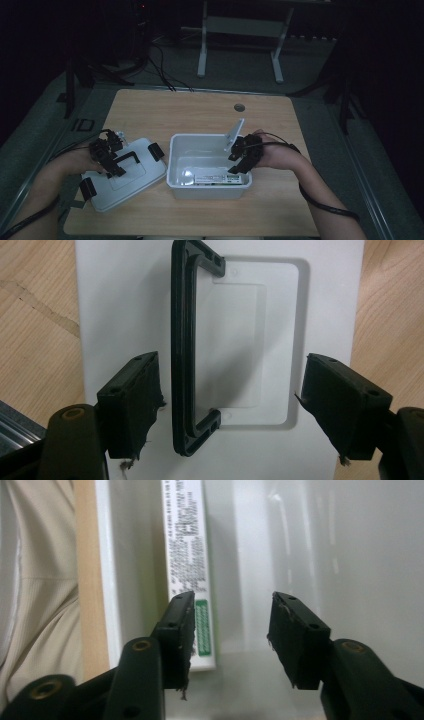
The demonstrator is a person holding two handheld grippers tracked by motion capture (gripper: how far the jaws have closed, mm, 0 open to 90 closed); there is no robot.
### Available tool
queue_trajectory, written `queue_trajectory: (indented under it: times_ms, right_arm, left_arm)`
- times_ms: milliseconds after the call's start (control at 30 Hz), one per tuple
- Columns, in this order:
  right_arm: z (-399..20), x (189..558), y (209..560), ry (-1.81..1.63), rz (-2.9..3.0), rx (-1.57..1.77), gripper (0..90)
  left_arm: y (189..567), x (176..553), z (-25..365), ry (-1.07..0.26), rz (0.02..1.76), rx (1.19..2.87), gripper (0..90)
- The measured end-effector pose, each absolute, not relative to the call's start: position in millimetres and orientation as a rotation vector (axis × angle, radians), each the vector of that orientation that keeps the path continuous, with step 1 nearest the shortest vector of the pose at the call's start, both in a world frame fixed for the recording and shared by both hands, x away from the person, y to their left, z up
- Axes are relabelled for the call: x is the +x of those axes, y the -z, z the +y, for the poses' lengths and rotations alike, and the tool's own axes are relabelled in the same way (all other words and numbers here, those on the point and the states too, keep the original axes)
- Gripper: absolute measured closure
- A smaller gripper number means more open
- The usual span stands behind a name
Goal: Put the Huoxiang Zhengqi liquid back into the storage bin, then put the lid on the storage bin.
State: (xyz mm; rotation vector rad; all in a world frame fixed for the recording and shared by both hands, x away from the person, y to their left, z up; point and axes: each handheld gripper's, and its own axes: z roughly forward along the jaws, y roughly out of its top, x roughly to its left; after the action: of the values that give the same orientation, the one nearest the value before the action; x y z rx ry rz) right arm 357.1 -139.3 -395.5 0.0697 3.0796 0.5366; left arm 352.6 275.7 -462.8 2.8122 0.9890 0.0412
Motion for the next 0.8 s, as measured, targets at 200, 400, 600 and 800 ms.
queue_trajectory:
  times_ms: [200,400,600,800]
  right_arm:
    - [-163,361,387,-0.649,3.010,0.166,45.9]
    - [-201,368,381,-0.869,2.839,0.403,32.3]
    - [-238,371,386,-1.004,2.677,0.591,17.7]
    - [-264,374,402,-1.026,2.564,0.715,14.7]
  left_arm:
    - [460,352,277,-0.023,0.982,2.791,27.1]
    - [457,352,280,-0.056,0.986,2.777,32.4]
    - [458,352,281,-0.061,0.983,2.791,36.2]
    - [461,352,282,-0.071,0.966,2.804,40.8]
